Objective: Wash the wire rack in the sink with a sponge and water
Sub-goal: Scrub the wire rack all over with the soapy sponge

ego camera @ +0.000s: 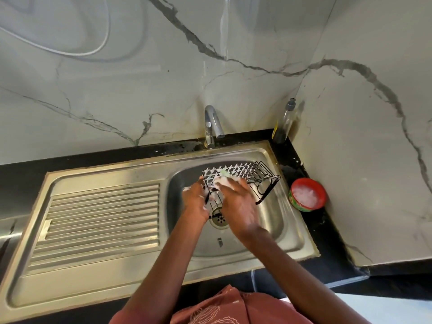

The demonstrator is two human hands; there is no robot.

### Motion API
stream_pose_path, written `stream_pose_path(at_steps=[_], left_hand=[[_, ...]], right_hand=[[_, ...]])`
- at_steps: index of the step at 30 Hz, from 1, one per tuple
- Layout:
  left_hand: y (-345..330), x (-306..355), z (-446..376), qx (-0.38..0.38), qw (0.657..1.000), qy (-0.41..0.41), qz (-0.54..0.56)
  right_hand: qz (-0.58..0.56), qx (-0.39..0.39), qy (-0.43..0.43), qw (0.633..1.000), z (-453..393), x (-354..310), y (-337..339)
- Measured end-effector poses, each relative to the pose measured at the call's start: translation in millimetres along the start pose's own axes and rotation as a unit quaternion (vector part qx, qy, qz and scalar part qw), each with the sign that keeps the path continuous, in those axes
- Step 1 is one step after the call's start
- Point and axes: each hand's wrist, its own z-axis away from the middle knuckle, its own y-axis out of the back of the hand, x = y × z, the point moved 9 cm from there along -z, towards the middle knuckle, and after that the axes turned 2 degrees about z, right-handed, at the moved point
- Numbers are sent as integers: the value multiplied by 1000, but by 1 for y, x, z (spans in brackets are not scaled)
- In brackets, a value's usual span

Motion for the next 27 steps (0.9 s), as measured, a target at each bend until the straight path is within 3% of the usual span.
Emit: stream_pose_path(at_steps=[2, 8, 11, 16, 21, 24, 27], left_hand=[[7, 2, -3, 3, 1000, 4, -5], [16, 13, -21, 4, 1000, -9, 5], [19, 8, -28, 7, 1000, 2, 4], [25, 8, -38, 14, 999, 9, 37], [27, 13, -42, -2, 1000, -22, 15], [23, 15, -38, -1, 999, -29, -13], [22, 19, -33, 3, 999, -37, -38]], right_hand=[[-1, 18, -18, 1000, -6, 20, 8], [34, 43, -248, 967, -18, 143, 26], [39, 44, -248, 967, -23, 131, 25], [22, 28, -100, 994, -18, 68, 18], [35, 43, -231, 971, -18, 138, 28], [31, 61, -253, 965, -22, 139, 36], [-10, 105, -355, 929, -16, 164, 53]])
